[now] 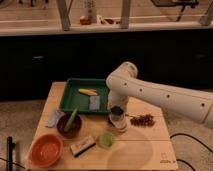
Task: Stack cups on top of each other
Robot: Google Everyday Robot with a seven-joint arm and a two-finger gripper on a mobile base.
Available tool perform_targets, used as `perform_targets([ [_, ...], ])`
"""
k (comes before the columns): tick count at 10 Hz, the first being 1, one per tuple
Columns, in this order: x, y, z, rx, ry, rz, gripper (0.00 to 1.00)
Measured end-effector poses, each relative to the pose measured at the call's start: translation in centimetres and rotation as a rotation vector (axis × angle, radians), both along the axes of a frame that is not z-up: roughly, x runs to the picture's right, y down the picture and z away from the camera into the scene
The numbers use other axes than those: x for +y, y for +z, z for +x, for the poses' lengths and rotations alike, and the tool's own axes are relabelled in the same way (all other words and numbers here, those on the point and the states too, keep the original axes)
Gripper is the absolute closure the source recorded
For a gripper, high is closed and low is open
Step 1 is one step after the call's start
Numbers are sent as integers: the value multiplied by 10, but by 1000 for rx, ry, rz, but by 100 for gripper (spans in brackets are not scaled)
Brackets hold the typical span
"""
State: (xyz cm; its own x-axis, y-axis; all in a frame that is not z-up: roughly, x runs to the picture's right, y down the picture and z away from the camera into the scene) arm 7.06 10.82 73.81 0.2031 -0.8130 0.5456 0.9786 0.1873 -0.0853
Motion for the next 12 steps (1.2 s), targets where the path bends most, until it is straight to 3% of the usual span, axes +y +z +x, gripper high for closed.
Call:
perform_targets([
  [2,3,0,-1,-2,-1,-1,100],
  [7,1,-27,6,8,-32,9,100],
  [12,9,-50,-6,-4,-90,6,100],
])
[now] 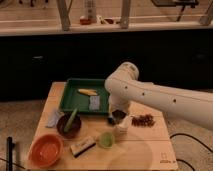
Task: Stack cups on top of each other
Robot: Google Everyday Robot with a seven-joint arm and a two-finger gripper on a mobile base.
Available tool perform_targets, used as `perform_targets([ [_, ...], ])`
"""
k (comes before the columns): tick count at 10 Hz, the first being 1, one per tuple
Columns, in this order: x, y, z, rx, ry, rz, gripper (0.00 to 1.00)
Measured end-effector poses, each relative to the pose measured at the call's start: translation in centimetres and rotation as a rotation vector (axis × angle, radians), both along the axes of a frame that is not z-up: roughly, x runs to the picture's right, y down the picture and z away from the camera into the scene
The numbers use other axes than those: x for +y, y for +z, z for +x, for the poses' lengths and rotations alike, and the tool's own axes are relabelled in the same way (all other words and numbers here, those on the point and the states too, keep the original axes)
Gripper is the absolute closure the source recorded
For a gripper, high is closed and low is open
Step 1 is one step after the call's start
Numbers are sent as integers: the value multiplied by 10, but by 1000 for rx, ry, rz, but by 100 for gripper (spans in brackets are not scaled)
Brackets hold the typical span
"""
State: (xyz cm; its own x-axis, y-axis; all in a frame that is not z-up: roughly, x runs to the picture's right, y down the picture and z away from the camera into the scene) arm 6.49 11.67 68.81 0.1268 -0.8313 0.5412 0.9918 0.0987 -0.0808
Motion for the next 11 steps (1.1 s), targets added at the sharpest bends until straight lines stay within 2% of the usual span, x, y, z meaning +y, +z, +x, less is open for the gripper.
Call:
perform_targets([
  [7,29,-22,-31,-66,-101,-20,100],
  [11,44,-17,-36,-100,-126,-54,100],
])
